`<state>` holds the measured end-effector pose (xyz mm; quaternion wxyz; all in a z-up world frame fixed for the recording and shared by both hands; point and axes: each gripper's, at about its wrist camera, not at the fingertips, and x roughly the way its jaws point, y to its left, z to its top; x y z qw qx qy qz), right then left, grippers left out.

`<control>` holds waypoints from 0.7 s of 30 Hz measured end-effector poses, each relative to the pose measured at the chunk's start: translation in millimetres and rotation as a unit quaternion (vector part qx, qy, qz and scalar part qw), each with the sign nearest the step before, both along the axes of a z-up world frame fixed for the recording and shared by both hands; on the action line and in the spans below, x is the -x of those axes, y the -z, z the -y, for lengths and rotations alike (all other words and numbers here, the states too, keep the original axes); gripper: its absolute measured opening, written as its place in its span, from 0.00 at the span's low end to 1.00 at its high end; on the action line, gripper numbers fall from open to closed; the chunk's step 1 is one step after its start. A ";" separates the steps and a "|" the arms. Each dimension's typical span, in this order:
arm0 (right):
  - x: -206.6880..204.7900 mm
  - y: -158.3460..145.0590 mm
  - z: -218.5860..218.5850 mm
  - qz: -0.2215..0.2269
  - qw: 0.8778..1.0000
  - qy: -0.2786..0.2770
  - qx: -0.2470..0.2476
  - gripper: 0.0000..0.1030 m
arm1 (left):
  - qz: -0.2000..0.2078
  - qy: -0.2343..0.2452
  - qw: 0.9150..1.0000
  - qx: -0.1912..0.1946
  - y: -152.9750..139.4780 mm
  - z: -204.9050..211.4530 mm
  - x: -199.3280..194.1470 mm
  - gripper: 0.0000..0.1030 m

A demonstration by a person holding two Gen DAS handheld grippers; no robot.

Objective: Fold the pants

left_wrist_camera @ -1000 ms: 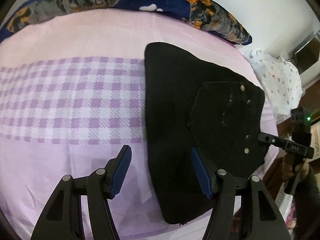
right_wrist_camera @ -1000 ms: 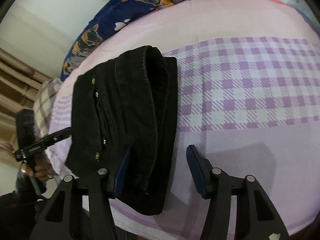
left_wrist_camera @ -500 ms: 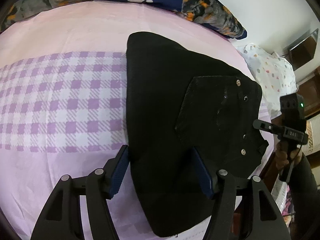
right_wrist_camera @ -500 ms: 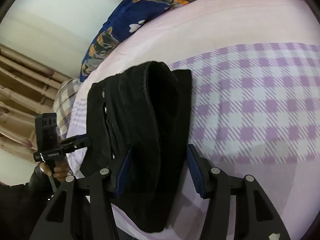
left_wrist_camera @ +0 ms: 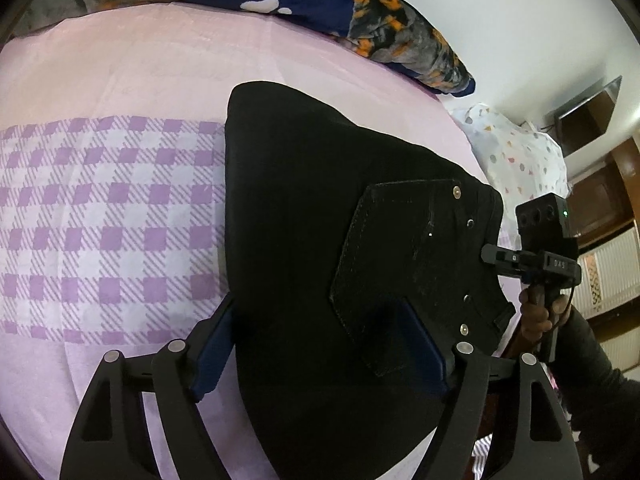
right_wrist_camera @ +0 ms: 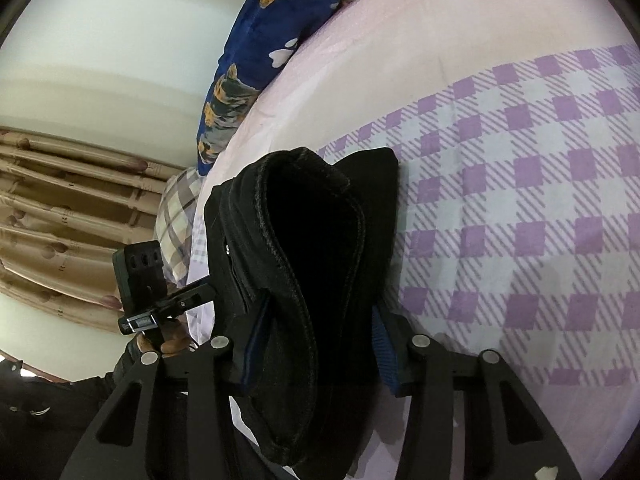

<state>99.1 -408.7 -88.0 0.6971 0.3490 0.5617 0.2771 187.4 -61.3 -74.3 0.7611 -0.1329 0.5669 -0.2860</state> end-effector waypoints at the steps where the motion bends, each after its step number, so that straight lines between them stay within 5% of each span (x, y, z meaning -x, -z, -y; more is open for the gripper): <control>1: -0.6 -0.5 -1.8 0.001 1.000 0.000 0.002 0.42 | 0.002 -0.002 1.000 -0.009 -0.3 1.1 0.7 0.68; 3: 0.1 -1.1 -2.9 0.001 1.000 0.002 0.003 0.42 | 0.008 -0.005 1.000 -0.029 -0.9 -1.5 6.4 0.53; 8: -2.7 -0.4 -3.1 -0.012 1.000 0.012 0.004 0.42 | 0.009 -0.021 0.999 -0.041 -0.8 -7.4 11.0 0.40; 21: -6.6 -4.7 -15.4 -0.007 0.999 0.009 0.049 0.40 | 0.029 -0.021 0.997 -0.070 -2.5 1.3 13.3 0.39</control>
